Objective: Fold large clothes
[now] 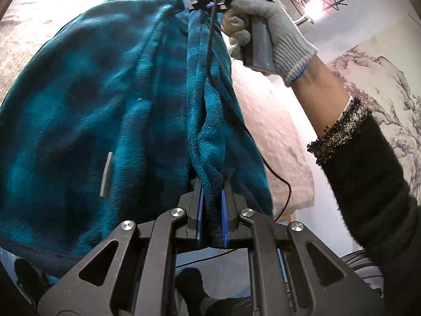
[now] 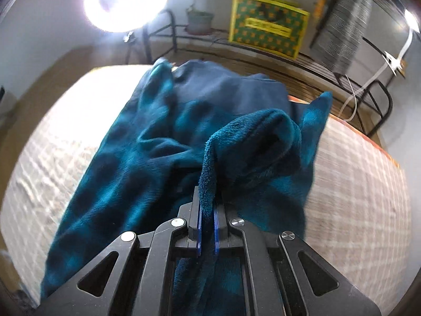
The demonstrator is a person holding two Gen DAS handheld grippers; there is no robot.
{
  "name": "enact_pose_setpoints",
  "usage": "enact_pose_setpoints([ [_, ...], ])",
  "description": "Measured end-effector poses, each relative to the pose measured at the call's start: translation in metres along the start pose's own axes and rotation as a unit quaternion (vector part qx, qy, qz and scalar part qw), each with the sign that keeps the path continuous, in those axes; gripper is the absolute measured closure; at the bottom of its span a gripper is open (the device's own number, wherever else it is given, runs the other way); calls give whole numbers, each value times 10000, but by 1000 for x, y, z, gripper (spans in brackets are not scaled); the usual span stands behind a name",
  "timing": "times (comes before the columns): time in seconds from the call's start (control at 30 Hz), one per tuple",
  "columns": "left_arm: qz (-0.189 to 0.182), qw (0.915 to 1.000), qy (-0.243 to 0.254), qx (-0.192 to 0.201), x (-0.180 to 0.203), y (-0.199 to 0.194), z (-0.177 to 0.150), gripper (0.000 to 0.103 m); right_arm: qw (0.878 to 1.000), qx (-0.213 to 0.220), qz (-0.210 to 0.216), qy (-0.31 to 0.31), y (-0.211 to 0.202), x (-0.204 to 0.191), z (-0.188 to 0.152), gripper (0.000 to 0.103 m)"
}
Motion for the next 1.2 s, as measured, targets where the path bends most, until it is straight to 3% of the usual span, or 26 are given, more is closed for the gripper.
enact_pose_setpoints([
  [0.23,73,9999,65,-27,15,11,0,94,9981,-49,-136,-593,19,-27,-15,98],
  [0.47,204,9996,210,-23,26,19,-2,94,9953,97,-192,-943,18,-30,-21,98],
  [0.57,217,9995,215,-3,30,20,-3,94,9983,-119,320,-476,3,-22,-19,91],
  [0.7,176,9997,152,59,25,13,-3,94,9971,181,694,-257,-55,-8,-19,72],
  [0.77,154,9998,111,93,21,10,-3,94,9945,319,996,-13,-92,3,-24,71],
  [0.93,71,9999,2,138,10,0,-8,94,9879,422,1387,549,-174,33,-65,71],
  [1.1,-77,9997,-153,145,1,-3,-14,94,9918,240,1129,554,-214,44,-141,70],
  [1.2,-363,9986,-368,72,-4,3,-16,94,9901,47,1184,754,-214,48,-186,55],
])
Point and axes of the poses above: each gripper's, at about its wrist camera, not at the fingertips, and y roughly the way its jaws point, x to its right, z to its top, the point moved 7 cm from there along y, roughly the way its jaws point, and after that the axes turned 8 degrees about y, right-handed, at the moved point
